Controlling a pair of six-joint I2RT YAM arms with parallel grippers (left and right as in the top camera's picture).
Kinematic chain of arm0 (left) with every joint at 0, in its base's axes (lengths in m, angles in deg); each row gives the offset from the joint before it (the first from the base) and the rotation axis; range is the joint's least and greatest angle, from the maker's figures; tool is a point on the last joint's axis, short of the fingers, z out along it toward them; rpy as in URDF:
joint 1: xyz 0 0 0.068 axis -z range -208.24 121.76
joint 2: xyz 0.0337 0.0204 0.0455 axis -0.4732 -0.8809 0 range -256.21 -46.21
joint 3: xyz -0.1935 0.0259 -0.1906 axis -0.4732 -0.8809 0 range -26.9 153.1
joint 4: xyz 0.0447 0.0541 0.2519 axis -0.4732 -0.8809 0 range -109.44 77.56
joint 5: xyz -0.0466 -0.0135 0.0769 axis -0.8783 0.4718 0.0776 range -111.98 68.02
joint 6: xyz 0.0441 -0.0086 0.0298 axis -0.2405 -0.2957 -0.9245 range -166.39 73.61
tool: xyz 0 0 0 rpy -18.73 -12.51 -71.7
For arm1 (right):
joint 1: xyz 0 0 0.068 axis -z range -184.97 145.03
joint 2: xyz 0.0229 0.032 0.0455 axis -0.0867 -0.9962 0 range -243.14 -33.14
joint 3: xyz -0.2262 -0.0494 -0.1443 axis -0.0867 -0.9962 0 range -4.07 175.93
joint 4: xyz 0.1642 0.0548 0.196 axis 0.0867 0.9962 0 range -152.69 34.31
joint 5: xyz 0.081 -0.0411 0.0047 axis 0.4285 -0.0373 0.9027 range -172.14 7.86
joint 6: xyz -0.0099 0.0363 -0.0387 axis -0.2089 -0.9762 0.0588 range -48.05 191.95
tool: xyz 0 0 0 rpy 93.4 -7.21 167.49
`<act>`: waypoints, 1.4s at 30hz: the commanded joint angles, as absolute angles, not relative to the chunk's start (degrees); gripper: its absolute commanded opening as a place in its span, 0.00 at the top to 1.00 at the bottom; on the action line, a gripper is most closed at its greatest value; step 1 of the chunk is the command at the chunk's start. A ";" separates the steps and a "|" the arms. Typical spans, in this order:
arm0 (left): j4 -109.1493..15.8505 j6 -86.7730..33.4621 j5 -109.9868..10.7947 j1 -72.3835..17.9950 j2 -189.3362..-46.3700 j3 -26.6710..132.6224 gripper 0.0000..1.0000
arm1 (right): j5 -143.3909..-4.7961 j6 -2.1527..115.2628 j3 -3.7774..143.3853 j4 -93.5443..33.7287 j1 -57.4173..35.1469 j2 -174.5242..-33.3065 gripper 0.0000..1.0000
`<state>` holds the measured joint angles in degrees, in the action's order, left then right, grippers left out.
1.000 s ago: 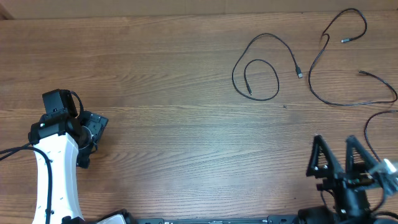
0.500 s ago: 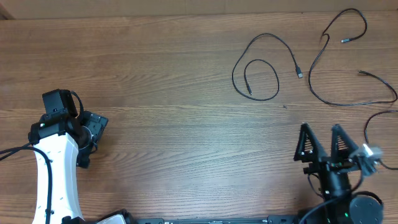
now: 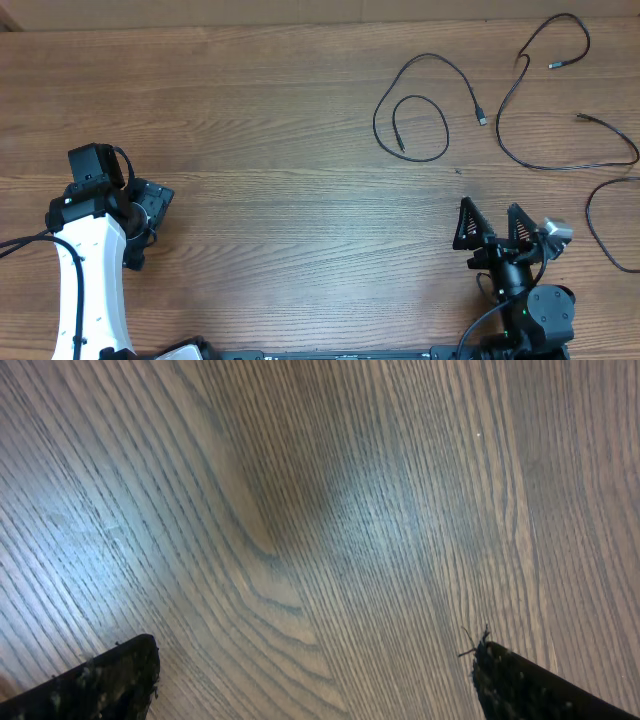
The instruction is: Untangle cables
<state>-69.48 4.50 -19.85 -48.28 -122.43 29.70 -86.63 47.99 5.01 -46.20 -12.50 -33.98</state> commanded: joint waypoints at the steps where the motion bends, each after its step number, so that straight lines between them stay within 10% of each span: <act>1: -69.37 5.05 -20.09 -48.47 -121.56 29.83 0.00 | -86.56 47.94 2.93 -46.62 -11.26 -33.31 0.00; 42: -69.37 5.05 -20.09 -48.47 -121.56 29.83 0.00 | -86.34 47.94 -3.62 -58.16 -8.28 -33.31 0.00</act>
